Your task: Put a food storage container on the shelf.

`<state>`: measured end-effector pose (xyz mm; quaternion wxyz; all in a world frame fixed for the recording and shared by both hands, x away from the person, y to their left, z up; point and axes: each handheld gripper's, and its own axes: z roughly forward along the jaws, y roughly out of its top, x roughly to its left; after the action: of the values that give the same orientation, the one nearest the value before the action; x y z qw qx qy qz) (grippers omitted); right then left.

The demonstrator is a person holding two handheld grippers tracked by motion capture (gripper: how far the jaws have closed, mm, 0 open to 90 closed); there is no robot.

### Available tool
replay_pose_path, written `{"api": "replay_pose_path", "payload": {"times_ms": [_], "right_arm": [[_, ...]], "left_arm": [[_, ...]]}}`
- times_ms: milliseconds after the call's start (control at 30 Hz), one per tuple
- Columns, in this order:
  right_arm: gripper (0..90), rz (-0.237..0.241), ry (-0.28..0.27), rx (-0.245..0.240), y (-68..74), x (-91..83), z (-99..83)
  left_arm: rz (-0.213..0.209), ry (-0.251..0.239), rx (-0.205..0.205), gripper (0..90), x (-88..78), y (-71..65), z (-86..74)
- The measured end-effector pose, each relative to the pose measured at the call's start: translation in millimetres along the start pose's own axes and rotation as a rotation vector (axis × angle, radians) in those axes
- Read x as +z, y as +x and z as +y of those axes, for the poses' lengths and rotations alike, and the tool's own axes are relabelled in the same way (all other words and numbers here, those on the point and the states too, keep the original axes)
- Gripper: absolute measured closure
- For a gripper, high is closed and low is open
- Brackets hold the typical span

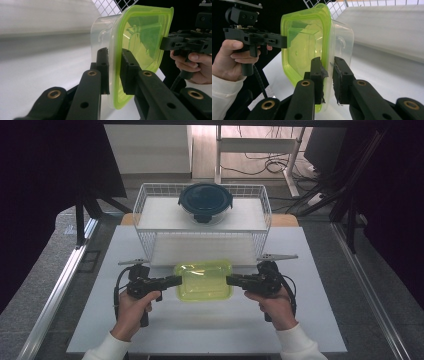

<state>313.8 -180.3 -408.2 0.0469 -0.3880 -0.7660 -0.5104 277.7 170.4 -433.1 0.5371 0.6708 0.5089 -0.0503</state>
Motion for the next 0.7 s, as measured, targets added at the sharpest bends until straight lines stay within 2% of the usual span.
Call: {"api": "replay_pose_path", "payload": {"times_ms": [400, 700], "right_arm": [[78.3, 0.000, -0.029, -0.029, 9.0, -7.5, 14.8], [78.3, 0.001, -0.037, -0.053, 13.4, -7.4, 24.7]], "left_arm": [[-0.003, -0.007, 0.026, 79.3, -9.0, -8.5, 16.7], [-0.006, -0.020, 0.033, 79.3, -14.2, -8.8, 23.5]]}}
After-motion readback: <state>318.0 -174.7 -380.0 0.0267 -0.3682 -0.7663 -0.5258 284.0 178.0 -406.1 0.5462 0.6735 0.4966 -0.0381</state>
